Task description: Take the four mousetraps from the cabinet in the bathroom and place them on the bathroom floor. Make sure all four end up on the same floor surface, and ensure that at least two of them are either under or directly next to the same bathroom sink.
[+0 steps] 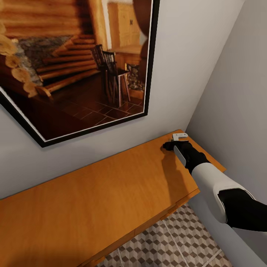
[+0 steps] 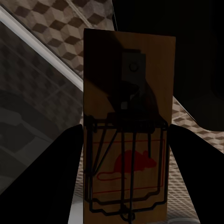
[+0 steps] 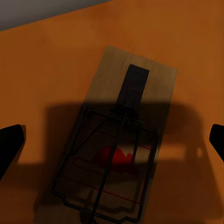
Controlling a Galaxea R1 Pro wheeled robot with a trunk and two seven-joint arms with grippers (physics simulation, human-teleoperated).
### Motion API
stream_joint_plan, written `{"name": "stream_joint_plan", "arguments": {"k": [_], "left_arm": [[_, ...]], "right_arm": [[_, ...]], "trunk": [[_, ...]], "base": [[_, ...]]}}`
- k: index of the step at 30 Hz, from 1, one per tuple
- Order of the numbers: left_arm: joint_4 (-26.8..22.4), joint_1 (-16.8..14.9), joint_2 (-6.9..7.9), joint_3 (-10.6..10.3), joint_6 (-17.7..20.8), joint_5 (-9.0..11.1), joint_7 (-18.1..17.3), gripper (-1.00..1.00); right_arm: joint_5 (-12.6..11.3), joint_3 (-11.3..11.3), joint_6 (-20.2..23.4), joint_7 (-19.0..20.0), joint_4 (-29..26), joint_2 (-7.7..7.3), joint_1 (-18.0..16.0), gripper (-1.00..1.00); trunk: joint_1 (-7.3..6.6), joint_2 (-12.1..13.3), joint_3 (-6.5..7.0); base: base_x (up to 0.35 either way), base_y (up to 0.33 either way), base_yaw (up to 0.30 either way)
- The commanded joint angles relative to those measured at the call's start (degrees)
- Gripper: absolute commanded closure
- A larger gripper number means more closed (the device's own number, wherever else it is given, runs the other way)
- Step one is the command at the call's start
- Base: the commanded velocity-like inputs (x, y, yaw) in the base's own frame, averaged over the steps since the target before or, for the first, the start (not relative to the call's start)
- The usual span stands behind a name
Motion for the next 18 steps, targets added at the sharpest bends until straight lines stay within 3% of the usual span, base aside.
{"name": "stream_joint_plan", "arguments": {"k": [1, 12, 13, 18], "left_arm": [[0.1, -0.1, -0.04, -0.5, 0.1, 0.5, 0.2, 1.0], [0.1, -0.1, -0.12, -0.5, 0.1, 0.5, 0.2, 1.0], [0.1, -0.1, -0.12, -0.5, 0.1, 0.5, 0.2, 1.0], [0.1, -0.1, -0.13, -0.5, 0.1, 0.5, 0.2, 1.0]], "right_arm": [[-0.5, 0.5, 0.3, -0.5, -0.1, -0.05, 0.0, -1.0], [-0.5, 0.5, 0.3, -0.5, -0.1, -0.05, 0.0, -1.0], [-0.6, 0.5, 0.3, -0.5, -0.1, -0.05, 0.0, 1.0], [-0.5, 0.5, 0.3, -0.5, -0.1, 0.0, 0.0, 1.0]], "trunk": [[0.03, -0.1, -0.09], [0.03, -0.1, -0.09], [0.03, -0.1, -0.09], [0.03, -0.1, -0.09]], "base": [[0.0, 0.0, 0.0], [0.0, 0.0, 0.0], [0.0, 0.0, 0.0], [0.0, 0.0, 0.0]]}}
